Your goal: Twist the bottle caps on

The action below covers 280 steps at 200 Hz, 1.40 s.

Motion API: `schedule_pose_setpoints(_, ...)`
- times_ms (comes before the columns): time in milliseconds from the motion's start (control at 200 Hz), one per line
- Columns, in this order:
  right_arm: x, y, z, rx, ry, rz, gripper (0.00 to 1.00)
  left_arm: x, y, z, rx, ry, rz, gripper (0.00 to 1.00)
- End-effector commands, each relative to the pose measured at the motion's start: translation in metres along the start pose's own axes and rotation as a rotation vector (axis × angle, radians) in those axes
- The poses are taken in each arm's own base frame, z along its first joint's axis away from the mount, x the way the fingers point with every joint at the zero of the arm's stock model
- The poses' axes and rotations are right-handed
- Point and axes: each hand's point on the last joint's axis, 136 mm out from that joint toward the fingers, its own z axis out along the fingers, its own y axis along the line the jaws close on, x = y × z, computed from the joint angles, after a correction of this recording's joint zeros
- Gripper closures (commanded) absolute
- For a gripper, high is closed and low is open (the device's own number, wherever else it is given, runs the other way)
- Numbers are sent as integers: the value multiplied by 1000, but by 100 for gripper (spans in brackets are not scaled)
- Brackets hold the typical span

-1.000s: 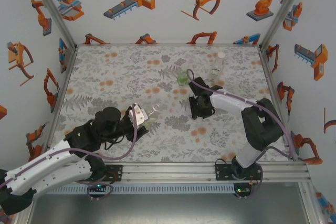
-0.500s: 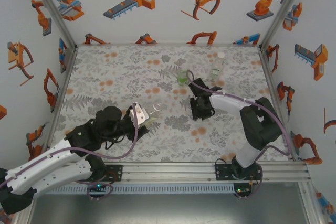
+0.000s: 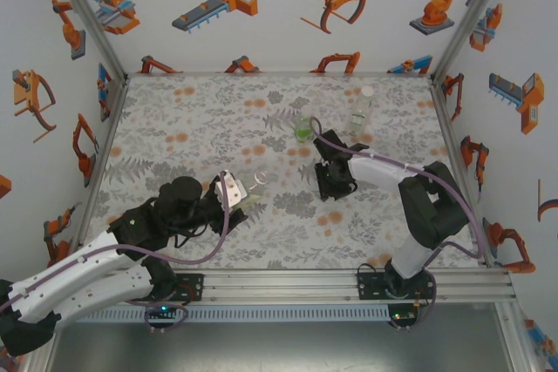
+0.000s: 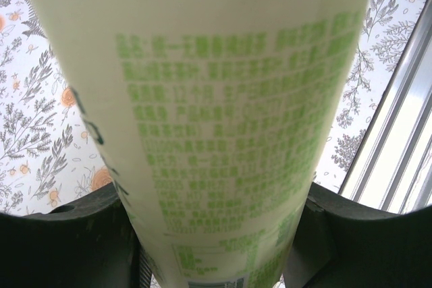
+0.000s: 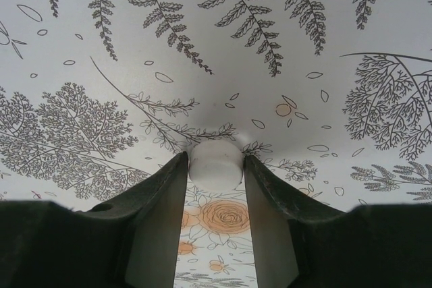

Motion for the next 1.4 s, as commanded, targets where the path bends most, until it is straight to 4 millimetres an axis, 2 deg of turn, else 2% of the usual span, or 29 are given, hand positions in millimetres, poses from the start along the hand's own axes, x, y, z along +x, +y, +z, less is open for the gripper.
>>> schedule_pose_setpoints(0, 8, -1, -4, -5, 31, 1, 61, -19, 2, -7, 0, -63, -9, 100)
schedule_pose_setpoints(235, 4, 1, -8, -11, 14, 2, 69, -16, 2, -7, -3, -62, -10, 100)
schedule_pose_setpoints(416, -5, 10, -36, -75, -56, -3, 77, -11, 1, -2, -2, -56, 0, 100)
schedule_pose_setpoints(571, -16, 47, -83, -304, -185, -76, 80, -9, -2, 5, 23, -36, 19, 100)
schedule_pose_setpoints(696, -25, 82, -138, -532, -365, -178, 86, -7, -6, 10, 53, -6, 32, 100)
schedule_pose_setpoints(796, -29, 101, -187, -681, -529, -282, 91, -6, -10, 12, 75, 10, 40, 100)
schedule_pose_setpoints(926, -15, 128, -247, -894, -671, -485, 93, -7, -15, 11, 107, 8, 50, 100)
schedule_pose_setpoints(1031, 3, 143, -283, -1027, -738, -650, 93, -9, -21, 9, 147, 9, 63, 100)
schedule_pose_setpoints(1212, 32, 159, -322, -1143, -795, -899, 94, -11, -36, 4, 238, 20, 85, 100)
schedule_pose_setpoints(1397, 38, 164, -342, -1171, -837, -982, 95, -7, -43, 6, 288, 52, 89, 100)
